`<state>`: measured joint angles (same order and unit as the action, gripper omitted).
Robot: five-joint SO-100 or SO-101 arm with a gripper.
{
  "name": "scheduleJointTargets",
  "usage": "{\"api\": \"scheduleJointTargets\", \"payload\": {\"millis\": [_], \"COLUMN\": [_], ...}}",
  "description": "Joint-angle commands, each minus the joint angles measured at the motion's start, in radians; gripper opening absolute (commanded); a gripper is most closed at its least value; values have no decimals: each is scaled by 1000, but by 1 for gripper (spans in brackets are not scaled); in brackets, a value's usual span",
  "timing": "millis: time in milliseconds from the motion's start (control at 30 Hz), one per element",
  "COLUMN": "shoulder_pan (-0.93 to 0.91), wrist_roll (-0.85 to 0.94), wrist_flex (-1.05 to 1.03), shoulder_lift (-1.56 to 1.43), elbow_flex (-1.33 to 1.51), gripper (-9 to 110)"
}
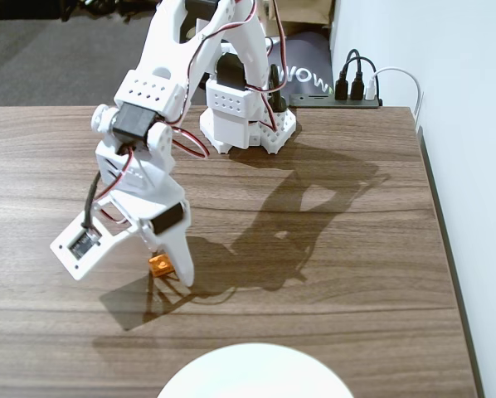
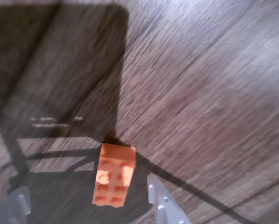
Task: Grasp a lego block and put it on the plate.
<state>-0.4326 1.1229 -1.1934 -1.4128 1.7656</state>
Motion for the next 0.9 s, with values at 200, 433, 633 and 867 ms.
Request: {"api": "scheduleJointTargets", "payload": {"millis": [200,433,633,867], "shoulder_pan": [29,29,31,37], "wrist_roll": [5,8,9,11], "wrist_flex": [38,60,66,69], "shoulder_lift": [8,14,17,14], "elbow_flex": [14,26,28,31], "gripper": [32,21,14,5]}}
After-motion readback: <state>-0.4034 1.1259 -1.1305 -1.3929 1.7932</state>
